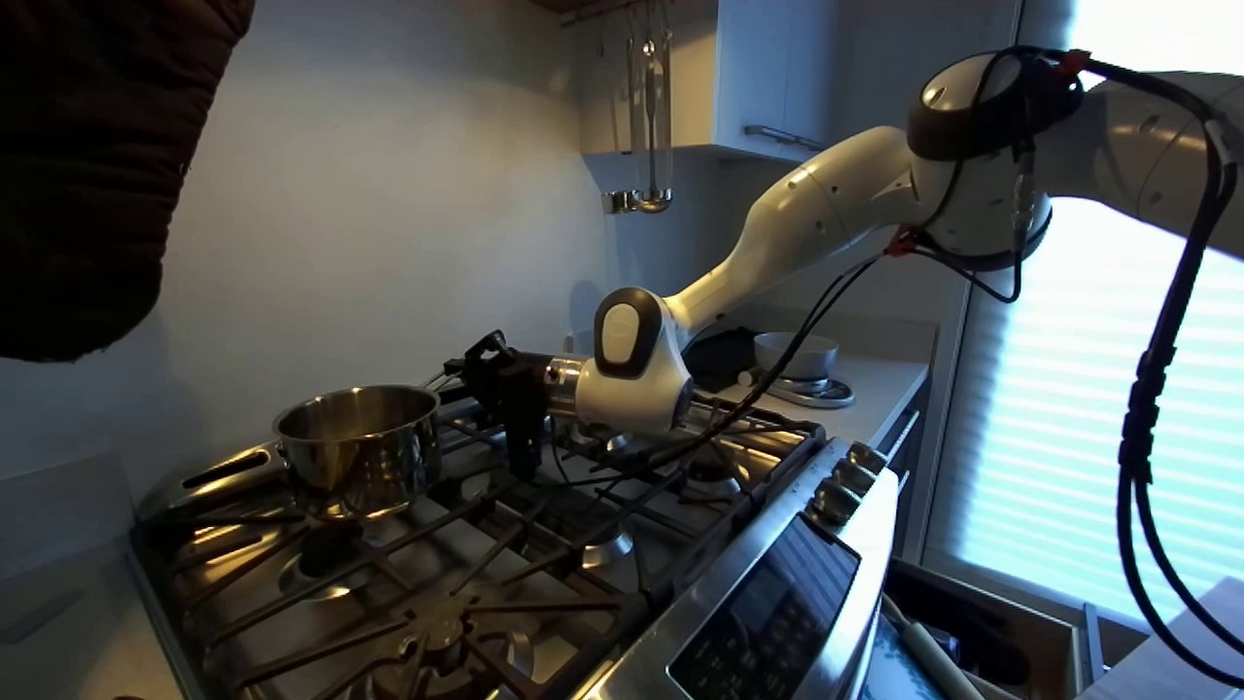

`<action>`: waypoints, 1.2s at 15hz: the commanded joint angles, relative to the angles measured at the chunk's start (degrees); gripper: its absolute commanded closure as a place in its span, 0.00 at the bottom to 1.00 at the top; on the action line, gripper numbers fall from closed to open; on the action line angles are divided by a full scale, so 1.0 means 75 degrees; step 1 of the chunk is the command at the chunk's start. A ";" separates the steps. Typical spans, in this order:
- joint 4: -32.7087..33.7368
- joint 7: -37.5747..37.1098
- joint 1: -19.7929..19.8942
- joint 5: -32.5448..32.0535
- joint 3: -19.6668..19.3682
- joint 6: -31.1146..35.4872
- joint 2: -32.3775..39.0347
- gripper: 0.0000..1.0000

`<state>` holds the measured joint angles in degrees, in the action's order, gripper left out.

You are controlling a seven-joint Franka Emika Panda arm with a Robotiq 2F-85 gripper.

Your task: Move the silver pot forward

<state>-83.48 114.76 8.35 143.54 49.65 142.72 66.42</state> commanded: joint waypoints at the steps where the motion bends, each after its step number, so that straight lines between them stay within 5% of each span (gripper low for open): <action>1: 0.0477 0.0146 -0.0039 0.0127 0.0466 0.0272 0.0437 0.98; 13: 0.0773 0.0220 -0.0611 0.0125 0.0586 0.0630 0.0572 0.98; 18: 0.0845 0.0637 -0.0451 0.0124 0.0720 0.0595 0.0722 0.98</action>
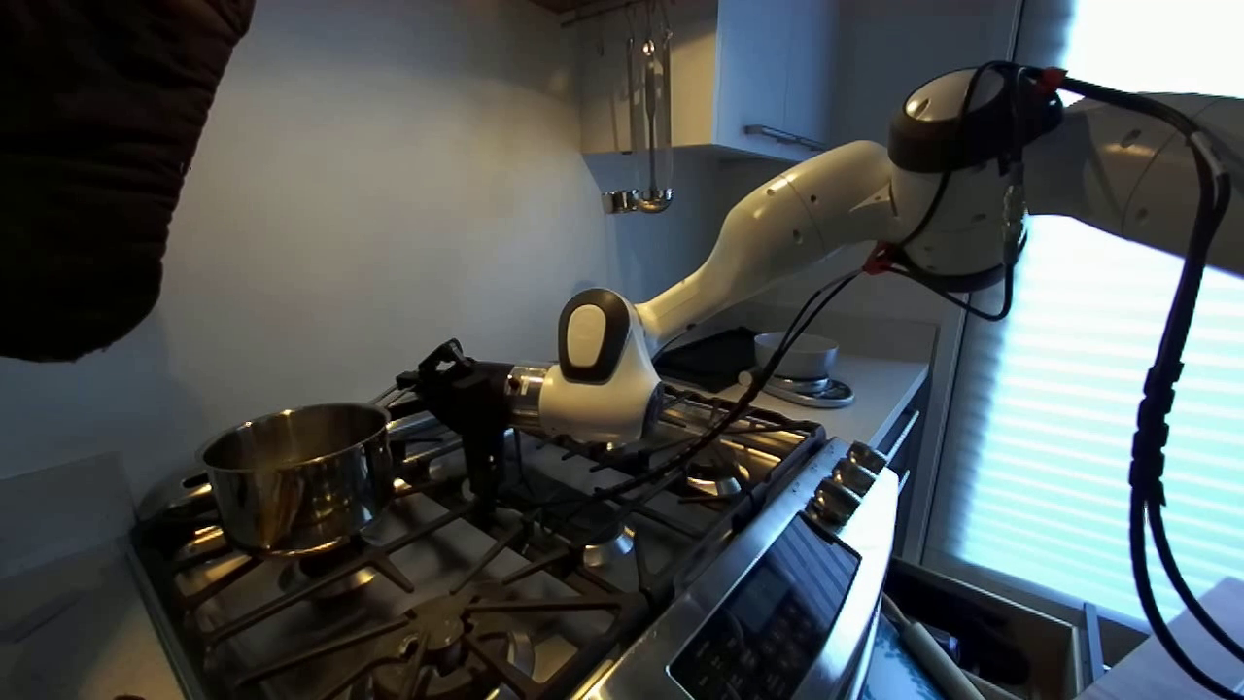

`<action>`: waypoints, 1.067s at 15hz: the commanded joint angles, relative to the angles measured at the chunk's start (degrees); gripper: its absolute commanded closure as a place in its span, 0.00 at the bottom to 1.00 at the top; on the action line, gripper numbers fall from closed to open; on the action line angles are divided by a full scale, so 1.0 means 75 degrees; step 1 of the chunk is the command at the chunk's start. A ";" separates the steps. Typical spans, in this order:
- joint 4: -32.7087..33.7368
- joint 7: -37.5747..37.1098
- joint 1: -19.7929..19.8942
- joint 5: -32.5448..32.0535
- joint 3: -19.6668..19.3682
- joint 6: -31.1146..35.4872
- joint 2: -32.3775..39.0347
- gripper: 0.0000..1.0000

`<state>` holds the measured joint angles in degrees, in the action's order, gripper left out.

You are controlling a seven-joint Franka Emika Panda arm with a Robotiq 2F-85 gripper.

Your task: Move the silver pot forward

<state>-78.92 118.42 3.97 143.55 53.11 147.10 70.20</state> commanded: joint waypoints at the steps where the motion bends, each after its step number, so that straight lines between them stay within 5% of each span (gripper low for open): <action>1: 0.0278 0.0219 0.0179 0.0124 0.0298 0.0000 0.0270 0.98; 14: 0.0576 0.0182 0.0142 0.0121 0.0391 0.0116 0.0517 0.98; 15: 0.0578 0.0184 0.0127 0.0121 0.0381 0.0138 0.0505 0.69; 16: 0.0566 0.0170 0.0124 0.0115 0.0377 0.0143 0.0489 0.68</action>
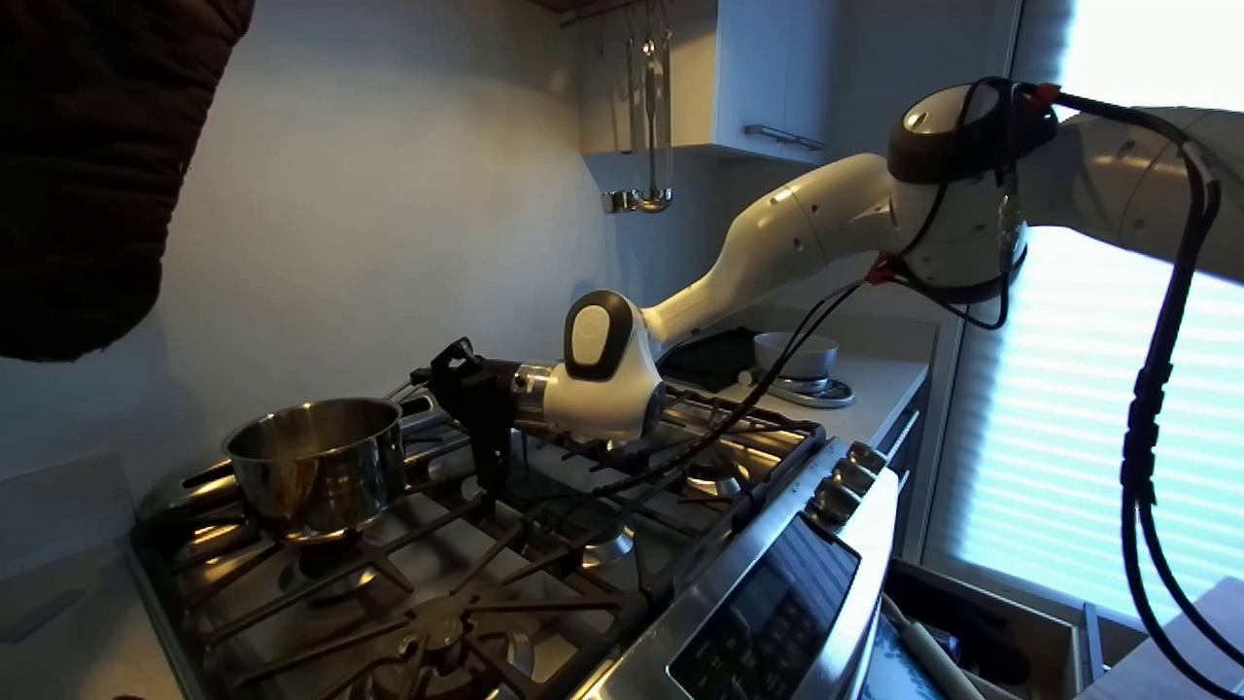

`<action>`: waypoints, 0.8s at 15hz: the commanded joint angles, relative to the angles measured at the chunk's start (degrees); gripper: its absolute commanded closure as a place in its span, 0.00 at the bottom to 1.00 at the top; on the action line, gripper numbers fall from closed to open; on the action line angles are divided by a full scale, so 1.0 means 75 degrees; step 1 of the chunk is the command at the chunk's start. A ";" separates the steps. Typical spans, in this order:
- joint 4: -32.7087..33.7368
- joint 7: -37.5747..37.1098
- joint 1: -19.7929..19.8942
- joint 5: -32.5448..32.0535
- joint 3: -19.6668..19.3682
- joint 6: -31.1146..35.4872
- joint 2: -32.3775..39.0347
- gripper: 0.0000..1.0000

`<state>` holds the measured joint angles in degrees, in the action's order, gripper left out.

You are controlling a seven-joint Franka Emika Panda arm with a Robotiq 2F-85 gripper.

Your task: Move the silver pot forward

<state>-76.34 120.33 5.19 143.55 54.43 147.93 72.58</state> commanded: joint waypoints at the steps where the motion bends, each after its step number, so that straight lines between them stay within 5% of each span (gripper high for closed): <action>1: 0.0237 -0.0115 -0.0015 0.0080 0.0263 0.0037 0.0198 0.61; 9: 0.0322 0.0011 0.0003 0.0083 0.0292 0.0555 0.0157 0.02; 12: 0.0537 0.0078 0.0016 0.0088 0.0295 0.1478 0.0210 0.00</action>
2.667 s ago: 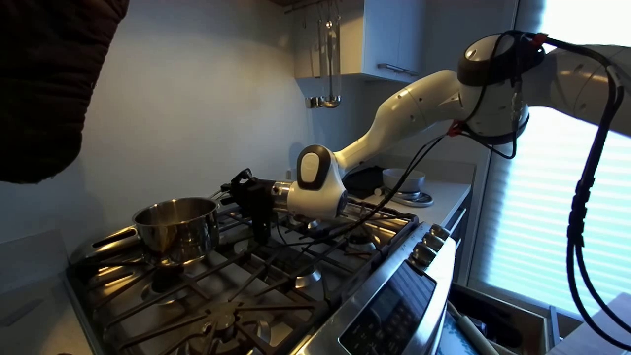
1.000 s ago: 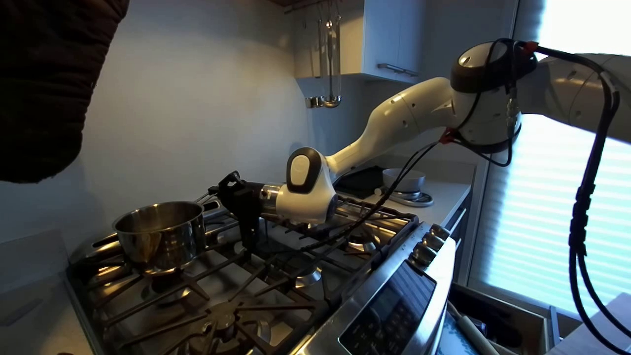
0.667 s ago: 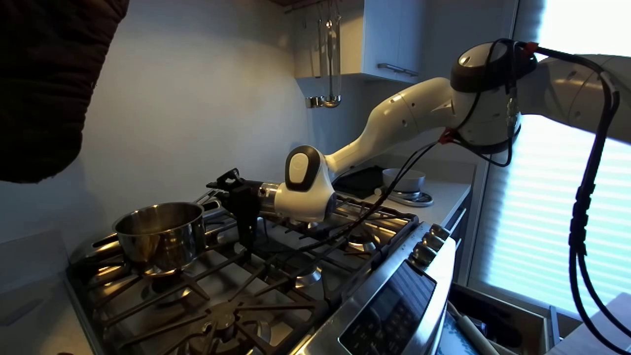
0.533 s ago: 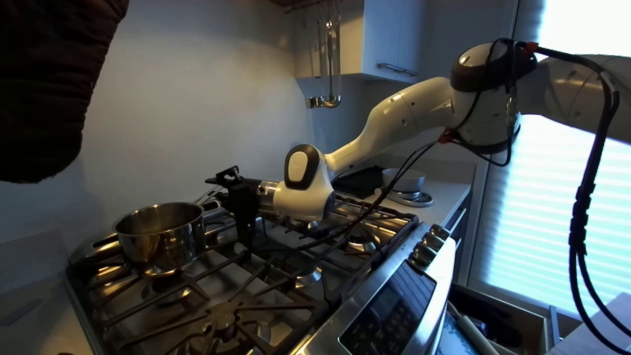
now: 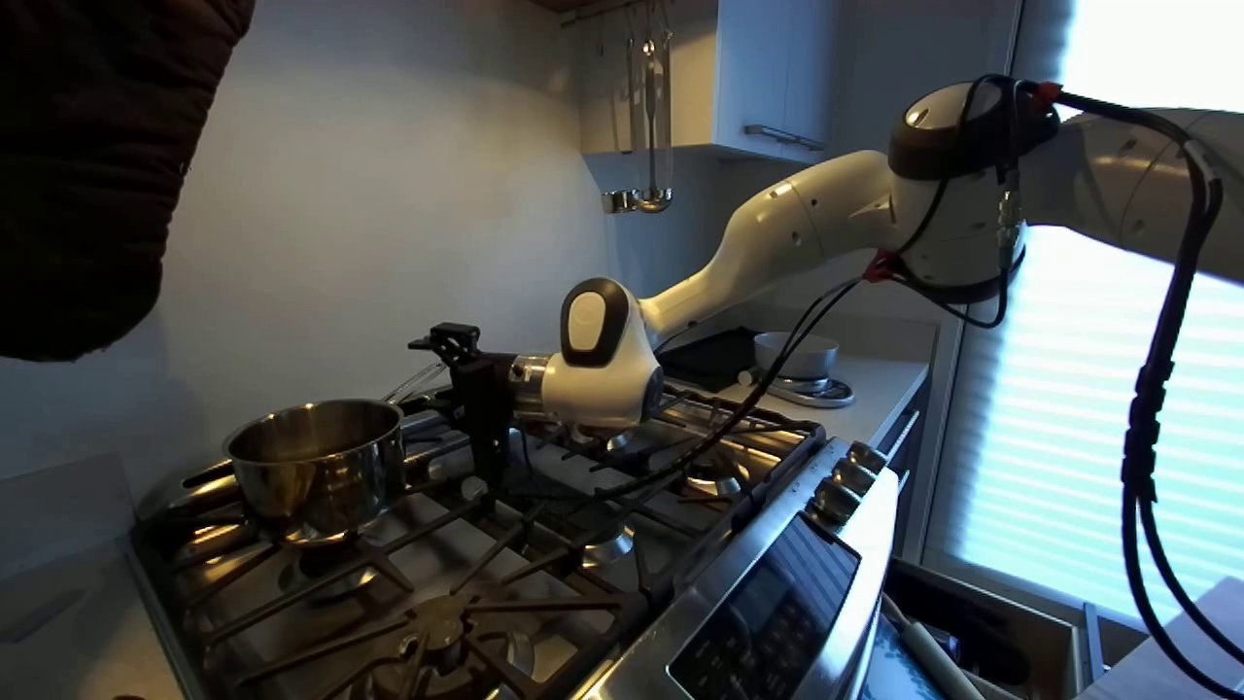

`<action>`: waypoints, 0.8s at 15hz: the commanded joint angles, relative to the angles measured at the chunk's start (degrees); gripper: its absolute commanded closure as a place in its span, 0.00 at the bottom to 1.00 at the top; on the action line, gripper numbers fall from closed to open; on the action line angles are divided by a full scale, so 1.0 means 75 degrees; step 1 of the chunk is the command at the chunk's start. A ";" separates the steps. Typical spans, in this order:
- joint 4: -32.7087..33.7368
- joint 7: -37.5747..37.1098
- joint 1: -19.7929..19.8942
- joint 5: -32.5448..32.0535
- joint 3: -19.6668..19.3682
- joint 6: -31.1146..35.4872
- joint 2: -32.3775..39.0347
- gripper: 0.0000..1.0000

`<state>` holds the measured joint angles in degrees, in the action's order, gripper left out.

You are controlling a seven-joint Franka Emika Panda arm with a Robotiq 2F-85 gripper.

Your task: Move the silver pot forward

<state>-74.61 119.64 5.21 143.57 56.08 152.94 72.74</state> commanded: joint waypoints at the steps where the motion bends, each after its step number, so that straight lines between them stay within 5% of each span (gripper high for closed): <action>1: 0.0344 0.0096 -0.0006 0.0085 0.0032 0.1070 0.0137 0.00; 5: 0.0340 0.0046 0.0039 0.0087 -0.0052 0.1683 -0.0182 0.01; 12: -0.1393 -0.0099 0.1042 0.0093 0.0455 0.2977 -0.1640 0.00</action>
<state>-77.13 119.68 8.38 143.56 58.42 170.14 67.24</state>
